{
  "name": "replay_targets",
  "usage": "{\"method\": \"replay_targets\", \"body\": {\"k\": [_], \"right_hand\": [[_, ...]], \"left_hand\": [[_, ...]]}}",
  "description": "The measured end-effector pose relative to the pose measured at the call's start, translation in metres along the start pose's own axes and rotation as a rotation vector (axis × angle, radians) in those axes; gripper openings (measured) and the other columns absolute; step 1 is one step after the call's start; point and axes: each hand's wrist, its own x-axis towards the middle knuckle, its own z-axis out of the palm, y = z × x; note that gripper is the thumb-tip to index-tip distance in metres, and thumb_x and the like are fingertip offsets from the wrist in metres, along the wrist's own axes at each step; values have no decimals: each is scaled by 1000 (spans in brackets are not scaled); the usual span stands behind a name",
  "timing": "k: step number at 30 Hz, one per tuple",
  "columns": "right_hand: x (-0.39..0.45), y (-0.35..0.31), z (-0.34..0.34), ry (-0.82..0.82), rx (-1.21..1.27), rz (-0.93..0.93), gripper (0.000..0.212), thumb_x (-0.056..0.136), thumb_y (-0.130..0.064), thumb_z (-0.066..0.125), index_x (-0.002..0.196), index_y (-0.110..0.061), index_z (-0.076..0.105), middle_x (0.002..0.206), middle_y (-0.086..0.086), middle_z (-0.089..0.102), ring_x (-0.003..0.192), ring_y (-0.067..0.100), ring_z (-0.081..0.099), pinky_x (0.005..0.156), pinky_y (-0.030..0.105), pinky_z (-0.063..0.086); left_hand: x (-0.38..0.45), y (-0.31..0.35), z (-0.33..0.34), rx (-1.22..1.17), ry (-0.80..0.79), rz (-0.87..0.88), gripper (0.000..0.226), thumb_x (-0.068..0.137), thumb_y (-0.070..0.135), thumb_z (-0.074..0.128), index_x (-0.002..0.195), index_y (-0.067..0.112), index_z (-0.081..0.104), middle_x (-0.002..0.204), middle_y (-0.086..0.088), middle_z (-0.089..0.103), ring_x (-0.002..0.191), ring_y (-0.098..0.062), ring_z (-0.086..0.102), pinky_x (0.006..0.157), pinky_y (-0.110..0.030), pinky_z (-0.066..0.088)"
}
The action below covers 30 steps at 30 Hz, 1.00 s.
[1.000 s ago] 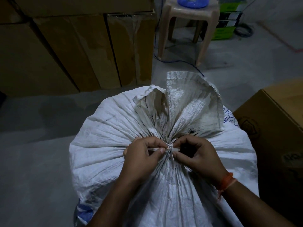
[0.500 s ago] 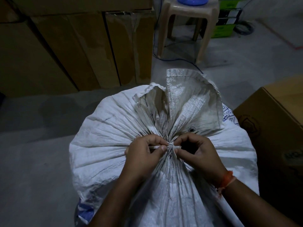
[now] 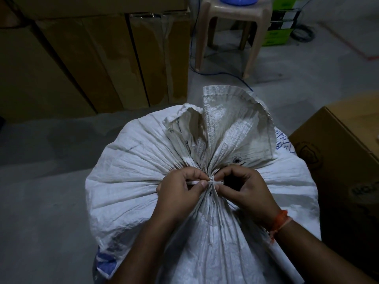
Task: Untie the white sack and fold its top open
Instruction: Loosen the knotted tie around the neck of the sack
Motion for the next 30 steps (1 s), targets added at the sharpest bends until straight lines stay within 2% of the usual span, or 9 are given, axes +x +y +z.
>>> {"method": "replay_targets", "body": {"k": [3,7,10,12,17,20,23,27,30], "right_hand": [[0,1,0,9,-12,2,13,81,1,84,88,-5,76,85,7,75,80,14,69,76,32,55],[-1,2,1,5,-33,3,14,81,0,85,87,-9,76,85,7,74,79,15,68,75,34,54],[-1,1,2,8,-38,5,13,81,0,85,86,-9,76,85,10,75,79,17,68,75,37,53],[-1,1,2,15,-37,4,13,81,-1,85,86,-9,76,86,8,76,79,16,68,75,38,53],[-1,2,0,17,-38,2,14,80,-4,86,87,-12,77,87,14,75,79,26,68,76,51,55],[-1,2,0,12,-24,5,14,80,-3,86,88,-10,77,88,13,76,81,30,70,78,50,56],[-1,3,0,12,-5,7,14,79,-6,87,88,-9,77,88,11,76,82,22,70,78,42,56],[-1,4,1,11,2,8,15,79,0,86,87,-8,76,88,10,76,83,18,70,80,37,55],[0,5,1,13,-5,5,16,80,0,85,88,-9,76,89,15,75,81,31,70,79,47,55]], "left_hand": [[0,-1,1,6,4,5,14,77,46,69,87,42,78,69,15,75,70,-8,69,91,-61,59],[0,-3,2,19,0,12,25,72,56,63,87,43,78,73,14,77,75,-11,72,92,-60,58],[1,-6,4,22,-4,16,28,73,57,63,89,40,79,78,9,80,81,-17,77,93,-61,58],[1,-6,3,25,-12,24,28,74,57,65,89,39,79,78,9,79,80,-15,76,92,-59,59],[1,-4,-15,48,-62,92,11,84,37,75,94,35,77,86,11,81,84,-6,77,90,-50,62],[1,-5,-15,67,-49,102,10,83,36,75,92,32,79,85,11,82,83,-6,78,89,-47,62],[0,-6,-10,45,-30,72,11,82,38,74,89,32,79,81,10,81,80,-7,77,88,-49,63],[1,-8,-6,39,-13,55,16,79,46,71,88,36,79,80,9,81,81,-13,78,90,-53,61],[2,-10,-5,38,-18,55,14,80,43,72,88,35,79,80,9,81,82,-14,78,90,-54,60]]}}
